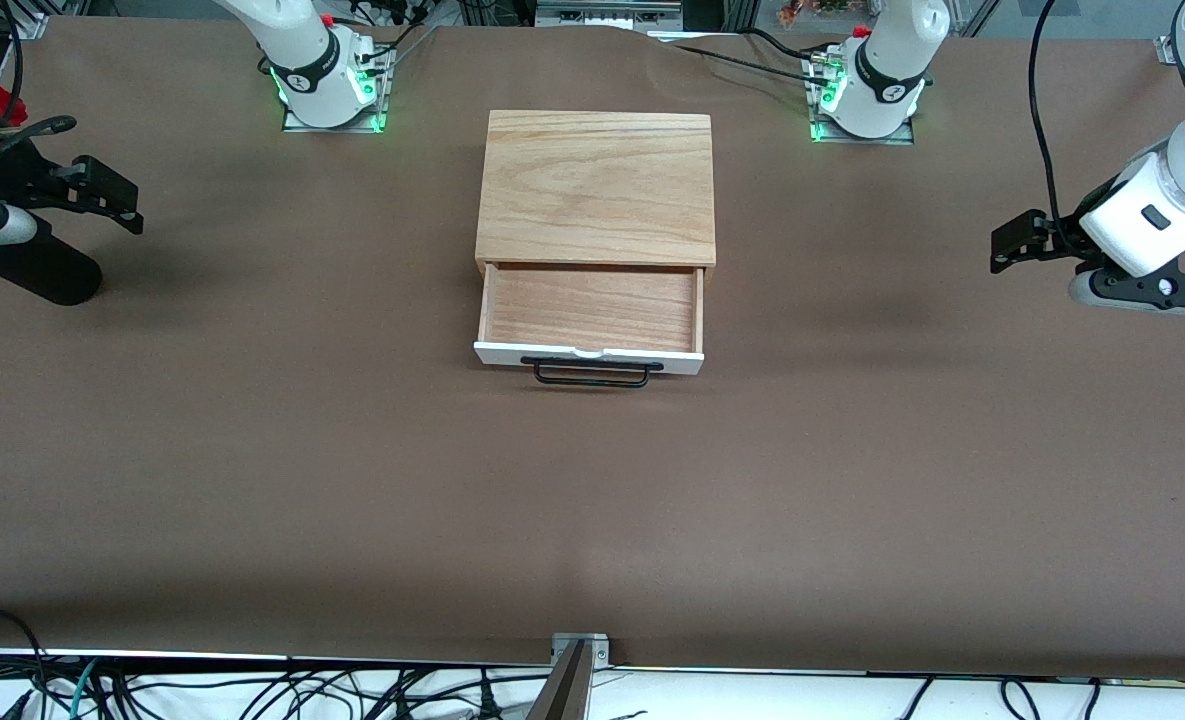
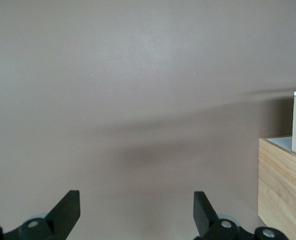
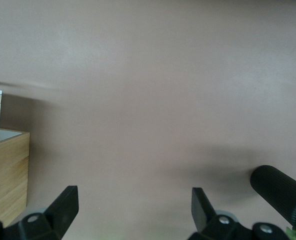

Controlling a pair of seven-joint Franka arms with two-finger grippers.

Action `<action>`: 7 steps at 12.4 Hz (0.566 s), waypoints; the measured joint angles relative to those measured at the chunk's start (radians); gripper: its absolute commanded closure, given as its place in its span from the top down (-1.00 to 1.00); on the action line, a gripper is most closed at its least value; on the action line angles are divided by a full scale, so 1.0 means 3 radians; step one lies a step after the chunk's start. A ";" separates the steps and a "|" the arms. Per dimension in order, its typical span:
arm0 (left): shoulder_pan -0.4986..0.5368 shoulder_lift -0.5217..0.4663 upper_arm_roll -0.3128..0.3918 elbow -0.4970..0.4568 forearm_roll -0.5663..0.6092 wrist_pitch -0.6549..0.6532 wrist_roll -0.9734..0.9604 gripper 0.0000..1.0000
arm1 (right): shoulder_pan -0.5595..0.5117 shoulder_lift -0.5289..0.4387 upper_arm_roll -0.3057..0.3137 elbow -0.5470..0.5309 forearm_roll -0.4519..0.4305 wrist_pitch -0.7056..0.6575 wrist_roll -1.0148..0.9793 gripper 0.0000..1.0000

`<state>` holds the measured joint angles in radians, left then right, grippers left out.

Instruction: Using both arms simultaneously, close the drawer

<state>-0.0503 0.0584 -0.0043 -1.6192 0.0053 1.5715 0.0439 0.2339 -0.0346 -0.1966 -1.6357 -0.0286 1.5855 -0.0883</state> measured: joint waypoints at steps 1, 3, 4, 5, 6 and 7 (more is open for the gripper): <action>0.0000 0.0000 -0.0001 0.0000 0.0000 0.0000 0.0000 1.00 | 0.0000 0.0001 0.0000 0.0000 0.0000 0.0000 0.0001 1.00; -0.0002 -0.0001 -0.0014 0.0010 0.0000 0.0000 0.0000 1.00 | 0.0000 0.0002 -0.0001 0.0000 0.0000 0.0000 0.0004 1.00; -0.0005 -0.0002 -0.0032 0.0020 0.0000 0.0000 0.0000 1.00 | 0.0000 0.0002 -0.0002 0.0000 0.0000 0.0000 0.0005 1.00; -0.0011 -0.0002 -0.0045 0.0026 0.0000 0.0000 0.0000 1.00 | 0.0000 0.0002 -0.0002 0.0000 0.0000 0.0000 0.0006 1.00; -0.0017 -0.0002 -0.0053 0.0028 0.0000 0.0000 0.0000 1.00 | 0.0000 0.0002 -0.0002 0.0000 0.0000 0.0000 0.0006 1.00; -0.0019 0.0000 -0.0063 0.0028 0.0000 0.0000 0.0000 1.00 | 0.0000 0.0002 -0.0002 0.0000 0.0000 0.0000 0.0005 1.00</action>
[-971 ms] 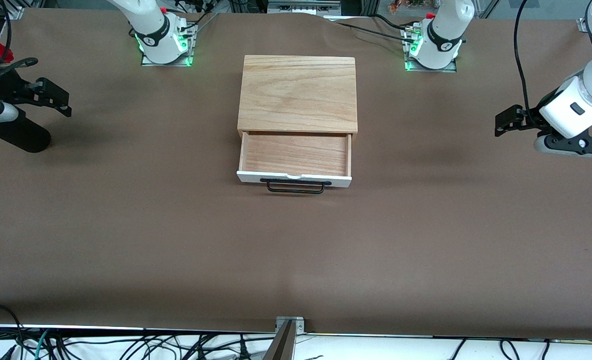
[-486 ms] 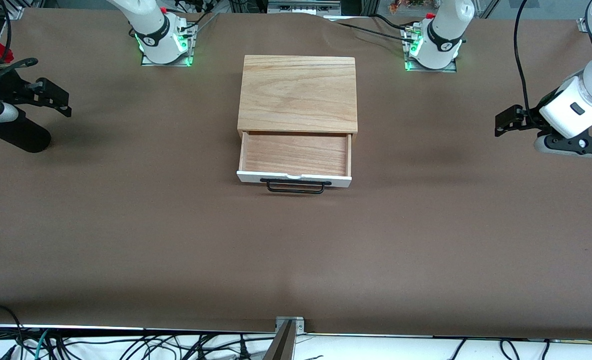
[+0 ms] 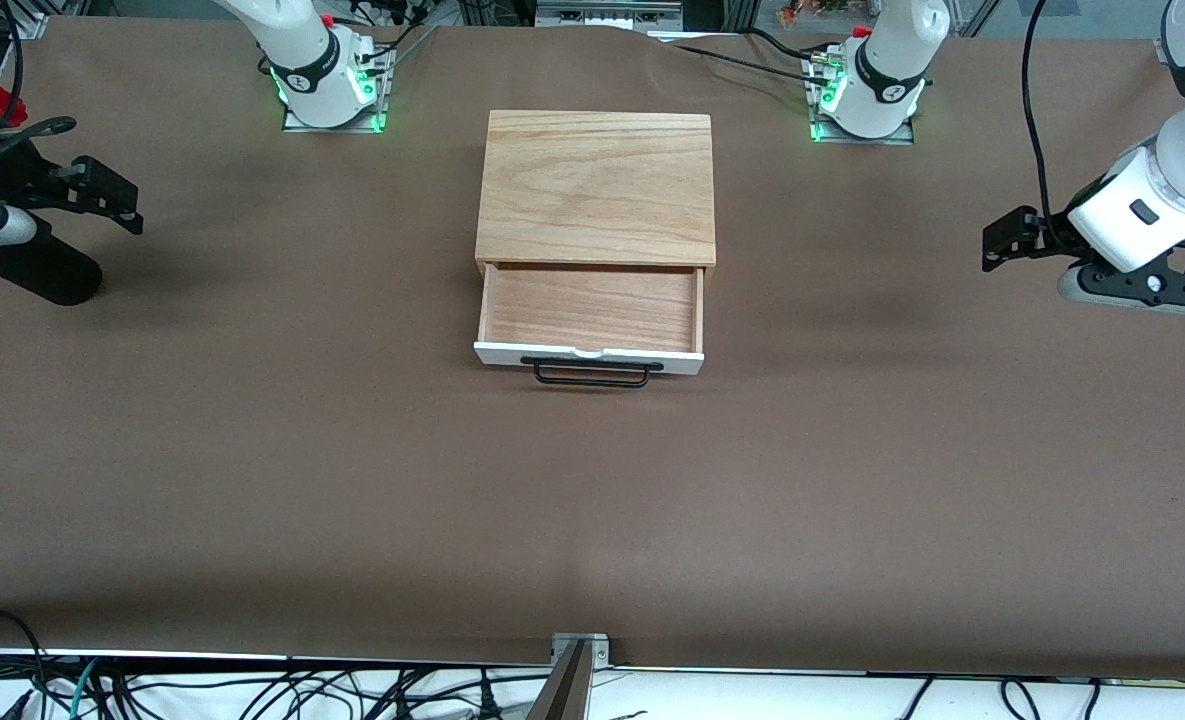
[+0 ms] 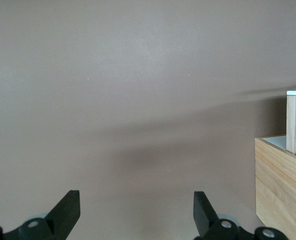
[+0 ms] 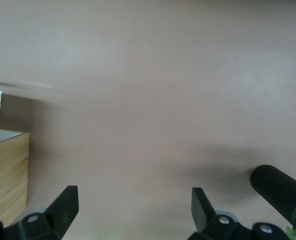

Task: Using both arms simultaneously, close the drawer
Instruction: 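Move both grippers toward the white drawer front on either side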

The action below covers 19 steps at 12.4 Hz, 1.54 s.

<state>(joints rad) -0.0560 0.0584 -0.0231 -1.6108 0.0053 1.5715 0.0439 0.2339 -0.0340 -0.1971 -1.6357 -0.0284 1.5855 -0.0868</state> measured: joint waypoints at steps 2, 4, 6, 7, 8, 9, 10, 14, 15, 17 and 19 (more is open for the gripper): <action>-0.0004 0.0035 -0.0038 0.0000 -0.0024 0.0005 -0.0002 1.00 | 0.0000 0.0004 0.0001 -0.0001 0.0000 -0.0007 -0.0011 1.00; -0.0044 0.0168 -0.0073 0.0057 -0.0184 0.0061 -0.0082 1.00 | 0.0005 0.0041 0.0005 -0.0003 0.0008 -0.0020 -0.0044 1.00; -0.0155 0.0403 -0.0087 0.0233 -0.0275 0.0086 -0.0248 1.00 | 0.0017 0.0134 0.0021 0.0006 0.0172 -0.0009 -0.0174 1.00; -0.0245 0.0533 -0.0091 0.0333 -0.0284 0.0102 -0.0350 1.00 | 0.0020 0.0218 0.0033 0.0022 0.0354 -0.0003 -0.0226 1.00; -0.0330 0.0661 -0.0095 0.0431 -0.0285 0.0145 -0.0429 1.00 | 0.0021 0.0328 0.0040 0.0037 0.0573 -0.0001 -0.0247 1.00; -0.0399 0.0770 -0.0096 0.0503 -0.0285 0.0216 -0.0476 1.00 | 0.0023 0.0468 0.0044 0.0063 0.0775 0.0010 -0.0268 1.00; -0.0442 0.0857 -0.0095 0.0544 -0.0291 0.0315 -0.0503 1.00 | 0.0027 0.0640 0.0050 0.0135 0.0941 0.0030 -0.0283 1.00; -0.0518 0.1111 -0.0096 0.0580 -0.0516 0.0696 -0.0510 1.00 | 0.0197 0.1437 0.0143 0.0598 0.1561 0.0363 -0.0290 1.00; -0.0522 0.1169 -0.0096 0.0582 -0.0603 0.0790 -0.0511 1.00 | 0.0241 0.1624 0.0203 0.0690 0.1652 0.0545 -0.0290 1.00; -0.0528 0.1299 -0.0096 0.0583 -0.0779 0.1003 -0.0511 1.00 | 0.0287 0.1961 0.0380 0.0833 0.1801 0.0962 -0.0290 1.00; -0.0580 0.1442 -0.0098 0.0587 -0.0901 0.1212 -0.0510 1.00 | 0.0300 0.2218 0.0489 0.0905 0.2108 0.1244 -0.0288 1.00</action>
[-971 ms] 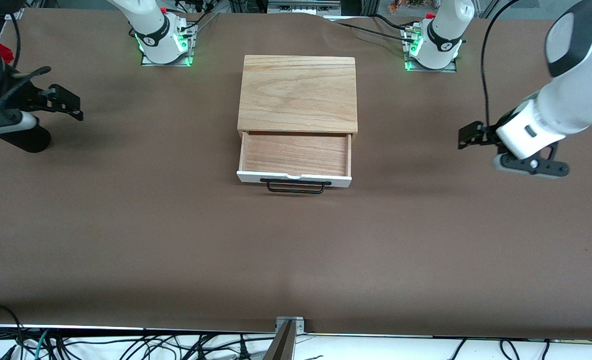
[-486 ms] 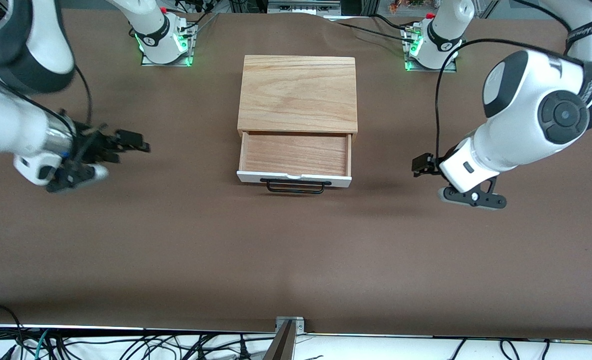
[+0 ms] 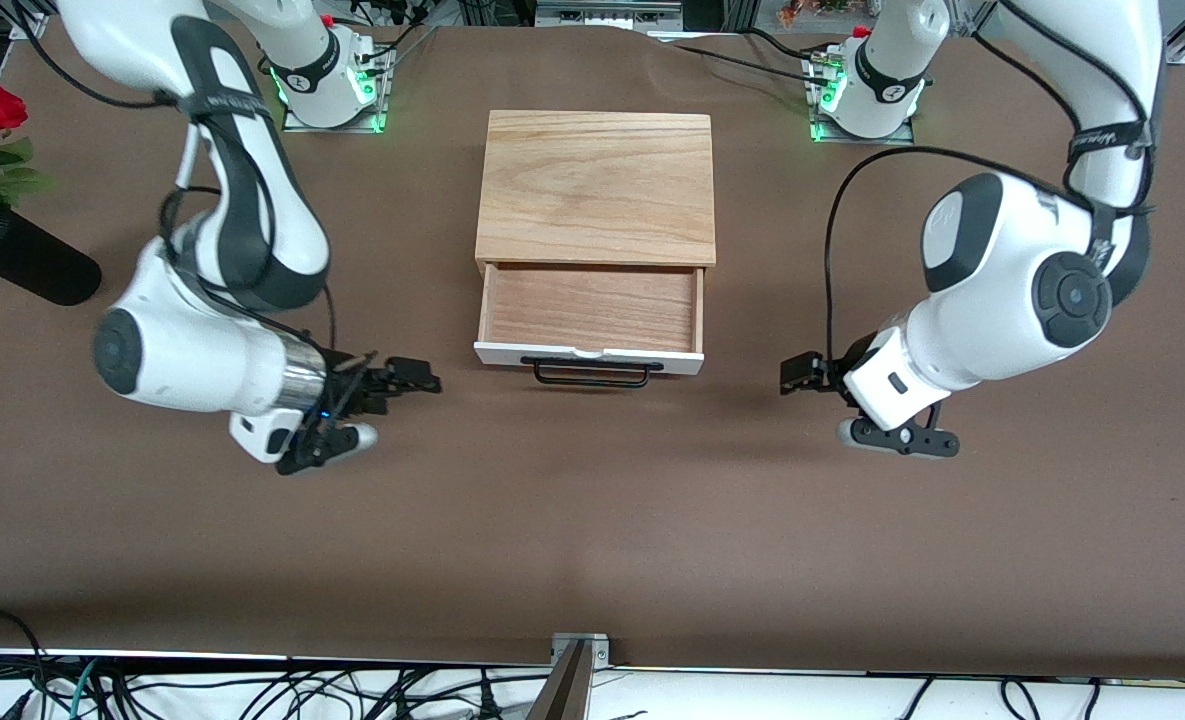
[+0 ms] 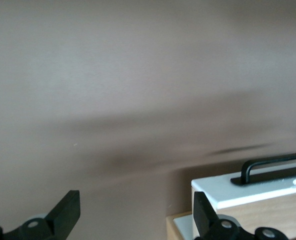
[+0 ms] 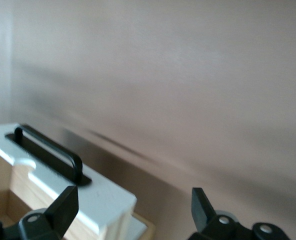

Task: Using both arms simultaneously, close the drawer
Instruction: 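Move both grippers toward the white drawer front on either side, then place both grippers against the drawer front beside the black handle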

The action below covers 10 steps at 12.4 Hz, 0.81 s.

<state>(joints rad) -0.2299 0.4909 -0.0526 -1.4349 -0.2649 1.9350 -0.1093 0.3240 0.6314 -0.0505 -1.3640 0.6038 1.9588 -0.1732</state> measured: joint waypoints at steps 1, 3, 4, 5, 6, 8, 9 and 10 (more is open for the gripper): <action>-0.0053 0.0070 -0.0001 0.0001 -0.0031 0.0082 0.0000 1.00 | 0.0001 0.0097 0.0013 0.0020 0.0200 0.0076 -0.0001 1.00; -0.0143 0.0196 -0.0003 0.0003 -0.0137 0.0176 -0.0001 1.00 | 0.0024 0.0219 0.0041 0.0045 0.0408 0.0122 -0.0002 1.00; -0.0163 0.0250 -0.0004 0.0004 -0.0174 0.0201 0.0000 1.00 | 0.0054 0.0244 0.0048 0.0046 0.0447 0.0139 0.0001 1.00; -0.0181 0.0296 -0.0005 0.0004 -0.0184 0.0224 0.0002 1.00 | 0.0092 0.0258 0.0055 0.0044 0.0502 0.0152 0.0012 1.00; -0.0208 0.0332 -0.0006 0.0005 -0.0185 0.0230 0.0002 1.00 | 0.0138 0.0272 0.0058 0.0027 0.0590 0.0152 0.0015 1.00; -0.0328 0.0419 -0.0010 0.0005 -0.0185 0.0233 0.0002 1.00 | 0.0250 0.0282 0.0061 -0.0103 0.0686 0.0162 0.0015 1.00; -0.0363 0.0452 -0.0010 0.0005 -0.0185 0.0233 0.0002 1.00 | 0.0262 0.0282 0.0061 -0.0137 0.0688 0.0162 0.0015 1.00; -0.0381 0.0479 -0.0010 0.0005 -0.0185 0.0234 0.0002 1.00 | 0.0260 0.0282 0.0060 -0.0157 0.0689 0.0162 0.0015 1.00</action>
<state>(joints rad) -0.3443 0.6347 -0.0555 -1.4333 -0.3205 2.0052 -0.1086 0.4020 0.7159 -0.0326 -1.4112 0.8104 2.0074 -0.1687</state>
